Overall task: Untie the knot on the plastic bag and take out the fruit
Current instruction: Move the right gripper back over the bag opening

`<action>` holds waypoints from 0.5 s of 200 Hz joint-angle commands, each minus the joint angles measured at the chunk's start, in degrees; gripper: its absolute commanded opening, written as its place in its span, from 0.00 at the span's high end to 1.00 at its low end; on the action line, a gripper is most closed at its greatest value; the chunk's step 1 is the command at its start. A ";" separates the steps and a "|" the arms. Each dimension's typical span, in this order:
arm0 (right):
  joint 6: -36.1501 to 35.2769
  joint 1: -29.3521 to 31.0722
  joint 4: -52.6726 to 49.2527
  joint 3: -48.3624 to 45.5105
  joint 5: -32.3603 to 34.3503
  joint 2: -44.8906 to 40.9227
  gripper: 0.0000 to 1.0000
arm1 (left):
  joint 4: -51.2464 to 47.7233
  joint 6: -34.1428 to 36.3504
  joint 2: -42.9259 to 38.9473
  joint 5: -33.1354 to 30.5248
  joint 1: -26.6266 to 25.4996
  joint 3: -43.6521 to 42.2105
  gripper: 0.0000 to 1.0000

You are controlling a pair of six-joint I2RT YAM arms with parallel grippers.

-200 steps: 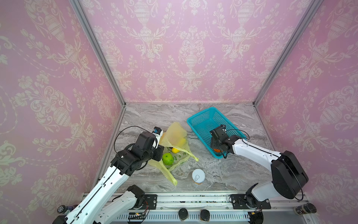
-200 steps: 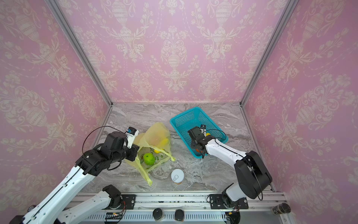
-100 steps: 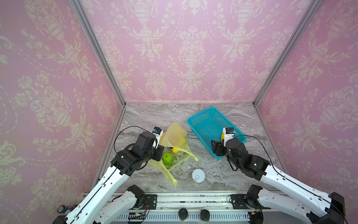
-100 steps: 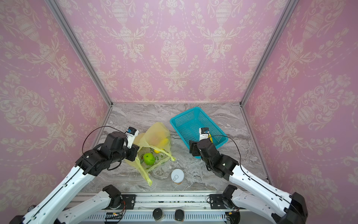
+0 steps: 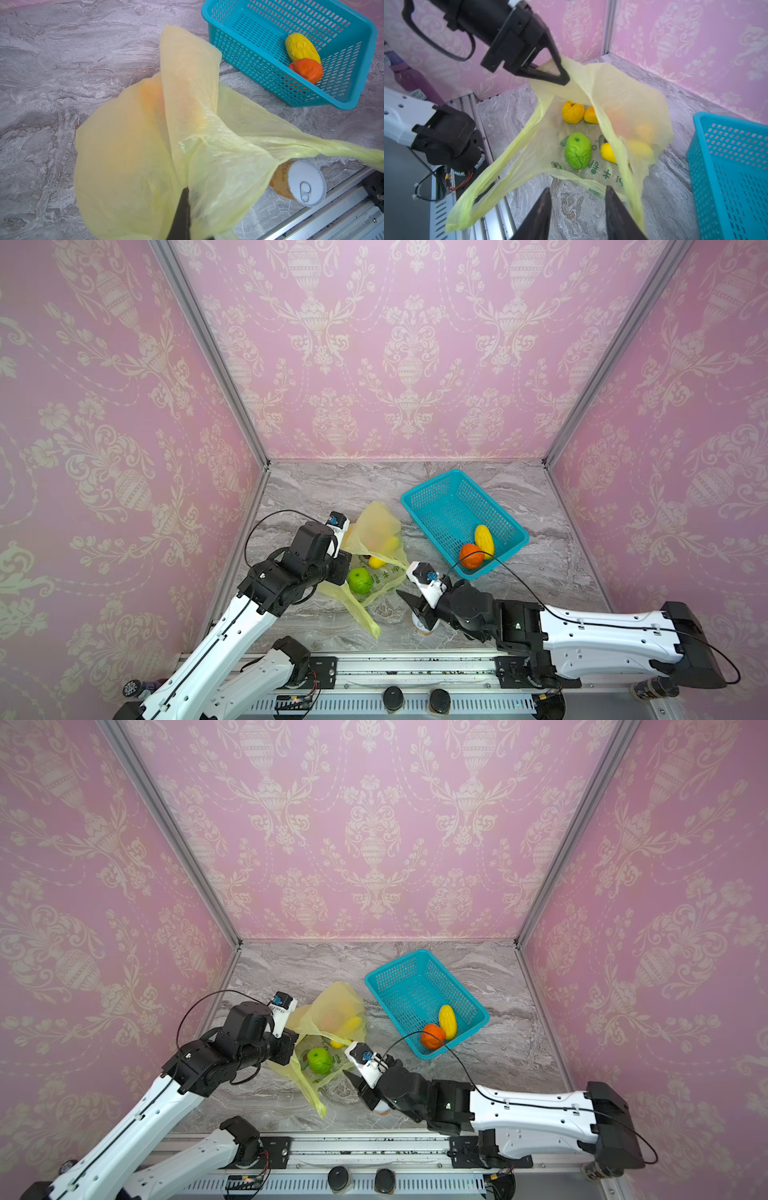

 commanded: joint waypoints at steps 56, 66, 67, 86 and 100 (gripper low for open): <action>-1.97 0.24 11.42 7.02 5.54 20.39 0.67 | -0.40 -0.16 -0.33 -0.04 0.53 -0.44 1.00; -1.16 -0.31 11.88 7.85 6.89 23.04 0.68 | -0.33 -0.16 -0.51 -0.17 0.53 -0.44 1.00; -1.07 -0.39 11.88 7.91 6.85 23.29 0.69 | -0.38 -0.16 -0.52 -0.18 0.53 -0.44 1.00; -0.16 -1.69 13.75 8.14 5.81 26.76 0.70 | -0.41 -0.16 -0.53 -0.14 0.53 -0.53 1.00; 0.36 -2.71 14.95 8.23 5.01 28.52 0.69 | -0.35 -0.16 -0.48 -0.09 0.53 -0.53 1.00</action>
